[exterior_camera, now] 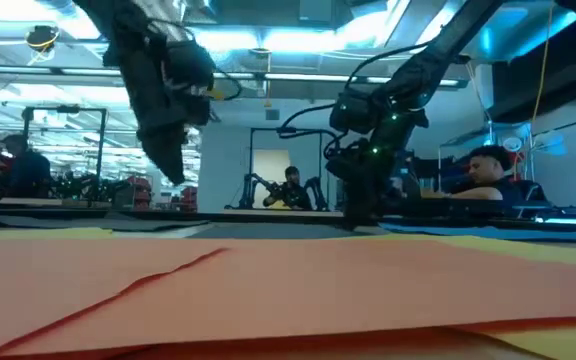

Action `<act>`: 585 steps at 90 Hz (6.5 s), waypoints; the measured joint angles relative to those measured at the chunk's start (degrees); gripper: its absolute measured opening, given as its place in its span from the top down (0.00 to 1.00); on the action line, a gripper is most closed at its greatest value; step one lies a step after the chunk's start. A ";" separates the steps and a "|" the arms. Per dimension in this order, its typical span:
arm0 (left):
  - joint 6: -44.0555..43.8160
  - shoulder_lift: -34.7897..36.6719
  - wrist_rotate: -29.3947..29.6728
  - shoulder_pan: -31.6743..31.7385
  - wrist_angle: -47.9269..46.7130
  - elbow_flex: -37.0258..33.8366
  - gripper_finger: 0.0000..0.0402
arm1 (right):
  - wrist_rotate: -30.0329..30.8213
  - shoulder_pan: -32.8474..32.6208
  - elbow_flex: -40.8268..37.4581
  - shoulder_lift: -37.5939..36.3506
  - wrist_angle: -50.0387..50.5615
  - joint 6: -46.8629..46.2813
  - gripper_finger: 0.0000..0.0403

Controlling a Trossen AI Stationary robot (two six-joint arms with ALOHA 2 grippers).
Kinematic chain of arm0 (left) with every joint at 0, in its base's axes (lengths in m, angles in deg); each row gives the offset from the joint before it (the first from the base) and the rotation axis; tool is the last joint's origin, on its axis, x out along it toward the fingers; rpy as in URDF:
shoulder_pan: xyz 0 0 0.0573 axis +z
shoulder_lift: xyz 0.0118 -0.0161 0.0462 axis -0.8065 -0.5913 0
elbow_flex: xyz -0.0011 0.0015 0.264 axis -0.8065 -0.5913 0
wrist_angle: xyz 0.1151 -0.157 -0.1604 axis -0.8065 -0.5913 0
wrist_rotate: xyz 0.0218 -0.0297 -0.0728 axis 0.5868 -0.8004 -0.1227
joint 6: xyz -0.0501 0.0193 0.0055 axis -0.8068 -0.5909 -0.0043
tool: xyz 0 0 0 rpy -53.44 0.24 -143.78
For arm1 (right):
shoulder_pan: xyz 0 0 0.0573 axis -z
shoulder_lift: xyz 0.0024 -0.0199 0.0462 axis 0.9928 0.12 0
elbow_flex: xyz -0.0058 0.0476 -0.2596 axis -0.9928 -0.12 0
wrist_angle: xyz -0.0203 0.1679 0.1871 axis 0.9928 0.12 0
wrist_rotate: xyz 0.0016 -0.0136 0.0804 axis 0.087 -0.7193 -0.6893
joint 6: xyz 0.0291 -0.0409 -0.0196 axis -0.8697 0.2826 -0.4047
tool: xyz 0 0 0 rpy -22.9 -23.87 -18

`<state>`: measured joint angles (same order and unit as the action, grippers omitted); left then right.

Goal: Organize paper
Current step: Stack the black paper on top of the other black paper

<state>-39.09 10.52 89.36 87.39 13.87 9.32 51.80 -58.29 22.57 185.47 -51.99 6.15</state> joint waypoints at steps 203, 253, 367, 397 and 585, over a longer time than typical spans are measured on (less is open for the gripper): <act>21.04 11.52 6.62 0.52 -40.98 31.45 1.00 | 43.69 -21.79 0.63 -20.99 -17.06 20.29 0.52; 13.61 3.11 19.80 12.64 -23.23 16.63 1.00 | 39.17 -21.86 0.63 -21.03 -14.04 16.89 0.53; 7.84 3.74 16.56 20.93 -12.09 7.60 0.52 | 34.78 -21.88 -0.47 -21.05 8.57 1.17 0.53; -0.44 11.31 -9.24 12.46 -9.71 3.91 0.52 | 32.91 -28.06 -10.78 -21.03 9.65 -13.90 0.53; -10.11 -2.22 1.22 -4.12 11.47 -7.75 0.52 | 24.37 -38.34 -11.48 -9.97 -10.24 -17.69 0.53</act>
<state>-49.20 8.30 90.57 83.27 25.34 1.57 76.16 -96.62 11.09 175.49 -62.23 -11.55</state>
